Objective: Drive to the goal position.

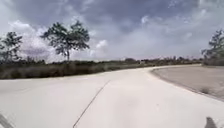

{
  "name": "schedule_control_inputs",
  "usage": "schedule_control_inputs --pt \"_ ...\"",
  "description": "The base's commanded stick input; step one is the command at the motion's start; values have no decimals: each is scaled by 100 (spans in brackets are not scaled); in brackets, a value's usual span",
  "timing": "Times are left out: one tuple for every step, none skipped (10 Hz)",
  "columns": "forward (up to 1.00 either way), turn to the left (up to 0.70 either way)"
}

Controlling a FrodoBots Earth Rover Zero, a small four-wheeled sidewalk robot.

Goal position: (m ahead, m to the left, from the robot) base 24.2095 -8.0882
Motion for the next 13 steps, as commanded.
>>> schedule_control_inputs --pt "70 0" --pt "70 0" --pt "70 0" --pt "70 0" --pt "70 0" --pt "70 0" --pt "70 0" --pt "70 0" --pt "70 0" --pt "70 0" --pt "70 0" --pt "70 0" --pt "70 0"
